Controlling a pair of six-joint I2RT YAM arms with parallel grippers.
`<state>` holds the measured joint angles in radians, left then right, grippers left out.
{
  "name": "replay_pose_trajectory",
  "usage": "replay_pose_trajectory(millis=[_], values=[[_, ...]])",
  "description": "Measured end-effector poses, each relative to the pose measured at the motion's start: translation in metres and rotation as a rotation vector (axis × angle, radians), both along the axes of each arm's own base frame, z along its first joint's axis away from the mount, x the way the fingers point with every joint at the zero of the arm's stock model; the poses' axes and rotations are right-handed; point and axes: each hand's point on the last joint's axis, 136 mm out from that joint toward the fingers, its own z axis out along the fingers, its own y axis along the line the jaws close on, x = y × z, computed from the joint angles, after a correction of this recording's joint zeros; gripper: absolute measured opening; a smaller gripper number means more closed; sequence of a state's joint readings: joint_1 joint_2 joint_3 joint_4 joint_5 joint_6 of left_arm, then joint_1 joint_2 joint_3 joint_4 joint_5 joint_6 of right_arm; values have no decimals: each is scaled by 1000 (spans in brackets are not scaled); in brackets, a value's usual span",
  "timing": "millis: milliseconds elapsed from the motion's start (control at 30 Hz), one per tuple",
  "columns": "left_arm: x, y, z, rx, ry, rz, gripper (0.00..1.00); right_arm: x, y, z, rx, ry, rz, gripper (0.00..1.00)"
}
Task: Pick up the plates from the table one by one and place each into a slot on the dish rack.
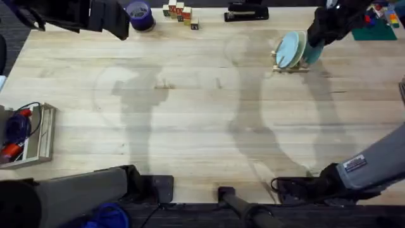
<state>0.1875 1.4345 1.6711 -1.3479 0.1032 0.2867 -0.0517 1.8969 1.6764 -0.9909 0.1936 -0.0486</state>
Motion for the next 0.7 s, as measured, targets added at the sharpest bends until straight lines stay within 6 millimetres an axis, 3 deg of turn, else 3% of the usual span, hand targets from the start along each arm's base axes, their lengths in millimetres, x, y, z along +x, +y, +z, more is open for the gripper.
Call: replay_pose_trajectory(millis=[167,567,700], values=[[0,0,0,0,0,0,995,0,0,-14,3,32,-4,33],[0,0,0,0,2,0,995,0,0,-14,4,31,-8,34],[0,0,0,0,2,0,995,1,0,-13,6,26,-14,143]])
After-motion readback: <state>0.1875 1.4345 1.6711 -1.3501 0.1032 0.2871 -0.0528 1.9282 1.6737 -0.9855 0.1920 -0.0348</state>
